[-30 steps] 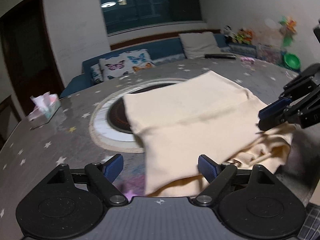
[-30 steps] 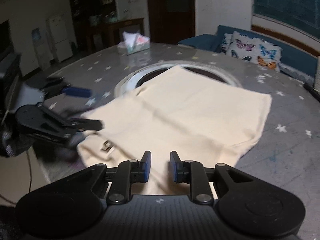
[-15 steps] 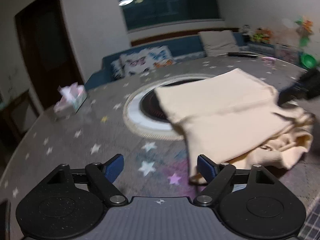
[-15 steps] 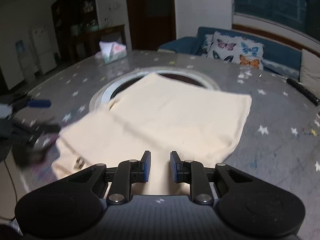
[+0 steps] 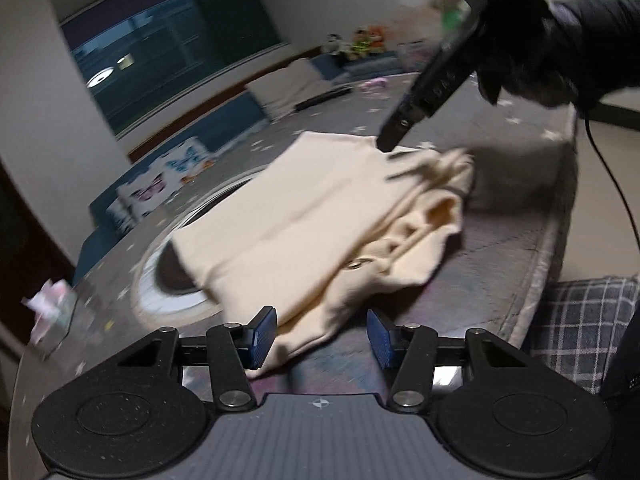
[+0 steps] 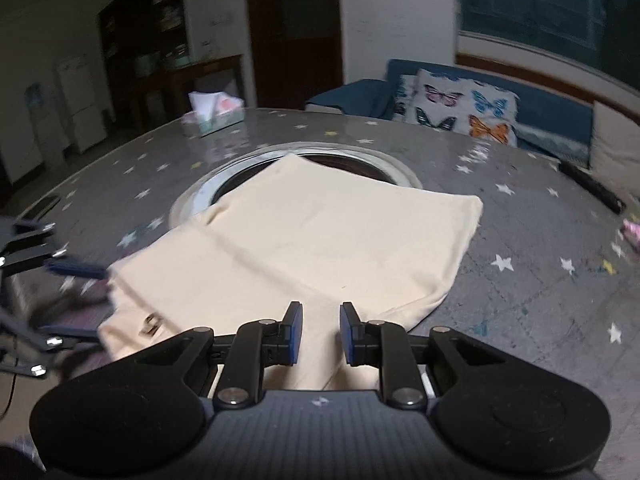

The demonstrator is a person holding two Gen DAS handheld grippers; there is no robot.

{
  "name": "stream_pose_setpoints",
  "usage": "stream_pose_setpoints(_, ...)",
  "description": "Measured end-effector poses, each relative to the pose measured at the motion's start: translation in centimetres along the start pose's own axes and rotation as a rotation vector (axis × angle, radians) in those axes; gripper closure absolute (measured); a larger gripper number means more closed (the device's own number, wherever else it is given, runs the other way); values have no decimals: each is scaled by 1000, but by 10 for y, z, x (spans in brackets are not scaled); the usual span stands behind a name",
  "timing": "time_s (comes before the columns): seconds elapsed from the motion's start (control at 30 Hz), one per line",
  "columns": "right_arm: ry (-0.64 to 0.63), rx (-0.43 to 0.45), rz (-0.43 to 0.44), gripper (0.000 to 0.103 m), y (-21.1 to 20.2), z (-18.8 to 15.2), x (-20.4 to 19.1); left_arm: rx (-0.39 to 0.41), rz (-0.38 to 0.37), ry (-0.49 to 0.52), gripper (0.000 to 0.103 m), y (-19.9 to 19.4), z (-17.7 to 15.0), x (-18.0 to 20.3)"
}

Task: Fold clothes

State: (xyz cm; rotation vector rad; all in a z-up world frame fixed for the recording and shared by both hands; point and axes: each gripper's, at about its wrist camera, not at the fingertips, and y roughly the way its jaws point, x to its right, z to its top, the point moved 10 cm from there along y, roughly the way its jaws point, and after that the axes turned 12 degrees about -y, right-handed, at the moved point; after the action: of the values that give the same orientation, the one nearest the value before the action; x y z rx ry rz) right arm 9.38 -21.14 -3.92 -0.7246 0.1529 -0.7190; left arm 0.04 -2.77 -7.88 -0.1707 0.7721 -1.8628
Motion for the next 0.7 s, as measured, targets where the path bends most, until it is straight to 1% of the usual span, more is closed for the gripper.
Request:
stream_pose_setpoints(0.1,-67,-18,25,83,-9,-4,-14,20,-22,28,61,10,5,10)
stream_pose_setpoints(0.17,-108,-35,40,82,-14,-9,-22,28,-33,24,78,12,10,12)
stream_pose_setpoints(0.2,-127,-44,47,82,-16,-11,-26,33,-38,21,82,14,13,13)
stream_pose_setpoints(0.23,-144,-49,55,78,-19,-14,-30,37,-44,19,89,15,16,13)
stream_pose_setpoints(0.27,-161,-55,63,76,-22,-17,-34,44,-52,2,92,15,19,11)
stream_pose_setpoints(0.33,-203,-55,79,63,-28,-20,-41,51,-64,-50,93,15,29,3)
stream_pose_setpoints(0.4,-244,-51,95,62,-32,-22,-49,53,-66,-97,94,18,37,-5)
stream_pose_setpoints(0.5,-302,-34,104,55,-29,-23,-62,44,-80,-169,94,25,48,-18)
stream_pose_setpoints(0.53,-322,-28,107,55,-27,-24,-66,39,-83,-183,94,28,51,-21)
stream_pose_setpoints(0.6,-365,-10,66,55,-20,-22,-69,32,-85,-196,94,32,52,-24)
stream_pose_setpoints(0.63,-362,-10,62,55,-15,-21,-67,30,-83,-196,94,31,51,-25)
stream_pose_setpoints(0.67,-358,-11,58,56,-11,-21,-65,29,-82,-195,93,30,49,-25)
stream_pose_setpoints(0.7,-353,-11,55,61,-6,-20,-64,27,-81,-194,93,29,48,-25)
